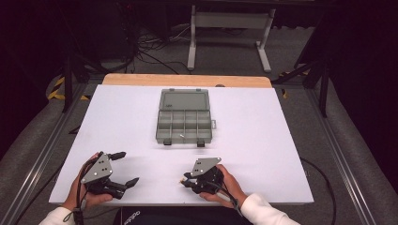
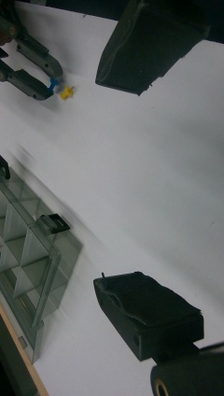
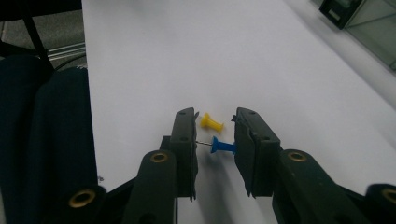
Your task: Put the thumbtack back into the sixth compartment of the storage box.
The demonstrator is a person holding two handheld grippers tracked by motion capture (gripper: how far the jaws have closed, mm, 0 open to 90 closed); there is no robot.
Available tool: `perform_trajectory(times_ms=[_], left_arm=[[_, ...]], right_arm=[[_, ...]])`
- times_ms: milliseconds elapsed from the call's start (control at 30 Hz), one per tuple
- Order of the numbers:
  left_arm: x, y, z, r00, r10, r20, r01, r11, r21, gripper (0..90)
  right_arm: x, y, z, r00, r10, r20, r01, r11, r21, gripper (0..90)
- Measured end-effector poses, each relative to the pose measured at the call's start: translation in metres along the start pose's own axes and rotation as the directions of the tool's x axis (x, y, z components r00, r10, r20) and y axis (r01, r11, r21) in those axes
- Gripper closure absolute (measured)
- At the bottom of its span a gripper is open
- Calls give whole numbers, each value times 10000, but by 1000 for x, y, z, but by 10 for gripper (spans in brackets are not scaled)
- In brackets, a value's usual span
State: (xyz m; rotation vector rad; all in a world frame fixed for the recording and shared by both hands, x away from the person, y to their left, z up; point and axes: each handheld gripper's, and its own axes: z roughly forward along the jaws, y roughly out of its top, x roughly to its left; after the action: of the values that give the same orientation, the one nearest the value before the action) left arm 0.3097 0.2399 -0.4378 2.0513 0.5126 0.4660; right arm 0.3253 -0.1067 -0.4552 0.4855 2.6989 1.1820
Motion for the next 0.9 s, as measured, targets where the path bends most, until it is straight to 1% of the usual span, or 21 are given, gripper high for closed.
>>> perform_trajectory(times_ms=[67, 200, 267, 367, 400, 433, 467, 500, 633, 667, 733, 800, 900], left_arm=[[0, 0, -1, 10000, -18, -16, 18, 10000, -65, 59], [1, 1, -2, 10000, 18, -40, -19, 10000, -66, 58], [1, 0, -2, 10000, -25, -34, 24, 10000, -79, 58], [1, 1, -2, 10000, 26, -32, -26, 10000, -68, 57], [1, 1, -2, 10000, 26, -32, -26, 10000, -68, 57], [1, 1, -2, 10000, 22, -31, -22, 10000, -69, 57], [2, 1, -2, 10000, 12, -23, -12, 10000, -78, 57], [1, 1, -2, 10000, 10, -30, -10, 10000, -72, 57], [1, 0, -2, 10000, -43, -48, 42, 9999, -132, 57], [1, 0, -2, 10000, -39, -47, 38, 9999, -126, 57], [1, 0, -2, 10000, -42, -29, 41, 9999, -125, 57], [1, 0, -2, 10000, -29, -18, 29, 9999, -110, 57], [2, 0, -2, 10000, -7, -5, 7, 9999, -121, 57]], right_arm=[[-2, 1, -2, 10000, 32, 23, -31, 9999, -98, 700], [-4, 3, -5, 9998, -54, 187, 57, 9998, -180, 700], [-8, 7, -10, 9995, -40, 317, 52, 9992, -387, 700], [-14, 13, -15, 9987, 31, 512, 3, 9978, -662, 700], [-14, 13, -15, 9987, 31, 512, 3, 9978, -662, 700], [-16, 15, -16, 9981, 22, 608, 22, 9974, -720, 700], [-18, 17, -18, 9976, -8, 699, 64, 9968, -797, 700], [-23, 23, -20, 9963, 63, 855, 27, 9945, -1043, 700], [-29, 30, -23, 9947, 94, 1021, 31, 9926, -1211, 700], [-33, 33, -24, 9937, 171, 1111, -18, 9906, -1365, 700], [-38, 38, -24, 9930, 226, 1155, -59, 9897, -1428, 700], [-44, 44, -23, 9903, 177, 1379, 29, 9890, -1479, 700], [-54, 55, -21, 9872, 266, 1575, -2, 9863, -1650, 701]])
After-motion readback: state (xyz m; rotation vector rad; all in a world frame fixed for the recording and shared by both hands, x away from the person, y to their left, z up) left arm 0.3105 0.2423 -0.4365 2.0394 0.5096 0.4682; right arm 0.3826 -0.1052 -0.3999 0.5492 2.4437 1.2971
